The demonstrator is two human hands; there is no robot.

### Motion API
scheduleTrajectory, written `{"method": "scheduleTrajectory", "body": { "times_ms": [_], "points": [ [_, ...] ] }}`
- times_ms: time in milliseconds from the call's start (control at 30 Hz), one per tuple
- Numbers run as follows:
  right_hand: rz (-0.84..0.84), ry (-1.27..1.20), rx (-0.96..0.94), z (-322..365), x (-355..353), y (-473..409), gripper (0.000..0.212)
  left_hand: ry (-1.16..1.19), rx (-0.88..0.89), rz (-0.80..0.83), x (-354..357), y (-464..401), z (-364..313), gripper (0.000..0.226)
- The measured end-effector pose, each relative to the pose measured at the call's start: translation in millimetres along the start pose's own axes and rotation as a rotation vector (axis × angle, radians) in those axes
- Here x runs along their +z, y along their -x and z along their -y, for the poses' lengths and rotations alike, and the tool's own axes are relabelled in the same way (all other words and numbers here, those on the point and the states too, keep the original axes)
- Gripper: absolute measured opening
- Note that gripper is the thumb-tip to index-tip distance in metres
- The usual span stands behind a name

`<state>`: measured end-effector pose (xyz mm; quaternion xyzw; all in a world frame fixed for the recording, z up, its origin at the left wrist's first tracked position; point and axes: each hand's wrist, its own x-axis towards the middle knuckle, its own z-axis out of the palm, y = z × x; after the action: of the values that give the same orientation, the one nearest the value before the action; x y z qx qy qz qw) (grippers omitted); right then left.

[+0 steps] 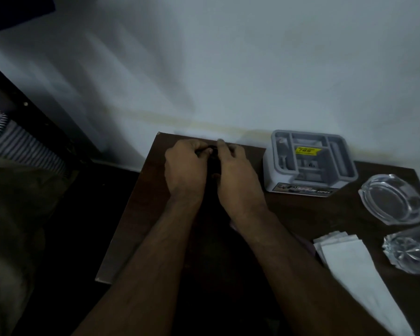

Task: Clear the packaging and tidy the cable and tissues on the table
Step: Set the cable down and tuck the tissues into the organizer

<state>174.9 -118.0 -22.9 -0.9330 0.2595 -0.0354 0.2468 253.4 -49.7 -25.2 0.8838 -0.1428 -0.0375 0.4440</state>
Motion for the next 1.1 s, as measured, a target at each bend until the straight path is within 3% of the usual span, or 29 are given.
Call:
{"method": "scheduleTrajectory", "body": {
  "times_ms": [167, 533, 700, 867, 1100],
  "points": [
    [0.072, -0.051, 0.014, -2, -6, 1, 0.085, 0.102, -0.020, -0.011, -7, 2, -5, 0.032],
    [-0.006, -0.083, -0.033, -4, -22, 38, 0.075, 0.037, 0.018, -0.014, -23, 22, -12, 0.053],
    [-0.132, -0.086, -0.085, -10, -38, 77, 0.058, -0.024, 0.069, -0.115, -27, 57, -26, 0.050],
    [-0.216, -0.065, -0.098, -24, -50, 123, 0.046, -0.124, 0.228, -0.125, -27, 100, -42, 0.042],
    [-0.290, 0.001, 0.101, -73, -81, 185, 0.021, -0.116, 0.444, 0.121, -6, 168, -59, 0.014]
  ]
}}
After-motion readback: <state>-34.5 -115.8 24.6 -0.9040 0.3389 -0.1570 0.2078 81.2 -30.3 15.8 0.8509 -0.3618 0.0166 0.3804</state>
